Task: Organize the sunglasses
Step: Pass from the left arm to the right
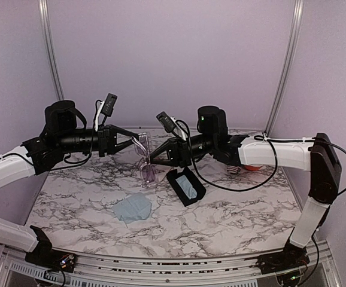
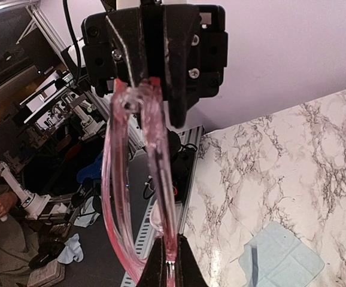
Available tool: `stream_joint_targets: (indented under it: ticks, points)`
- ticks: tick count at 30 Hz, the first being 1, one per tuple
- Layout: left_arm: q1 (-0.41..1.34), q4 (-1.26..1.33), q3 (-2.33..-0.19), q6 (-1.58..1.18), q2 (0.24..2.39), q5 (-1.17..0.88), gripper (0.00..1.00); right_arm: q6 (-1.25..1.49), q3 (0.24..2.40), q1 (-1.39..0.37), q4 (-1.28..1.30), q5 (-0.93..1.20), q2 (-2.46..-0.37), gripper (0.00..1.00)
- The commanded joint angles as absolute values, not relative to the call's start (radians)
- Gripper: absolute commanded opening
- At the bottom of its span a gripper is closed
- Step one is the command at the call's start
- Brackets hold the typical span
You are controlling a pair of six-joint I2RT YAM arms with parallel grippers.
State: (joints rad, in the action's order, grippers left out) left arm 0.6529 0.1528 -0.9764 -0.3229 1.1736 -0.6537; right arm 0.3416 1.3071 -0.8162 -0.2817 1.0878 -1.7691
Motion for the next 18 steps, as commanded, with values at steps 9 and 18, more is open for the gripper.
stream_joint_targets:
  ticks: [9,18]
  points:
    - [0.653,0.186,-0.965,-0.312,1.152,-0.603,0.34,0.291,1.319,-0.813,-0.242,1.1,-1.734,0.0]
    - [0.646,0.166,-0.955,-0.293,1.1,-0.438,0.37,0.196,1.279,-0.778,-0.074,1.067,-1.674,0.0]
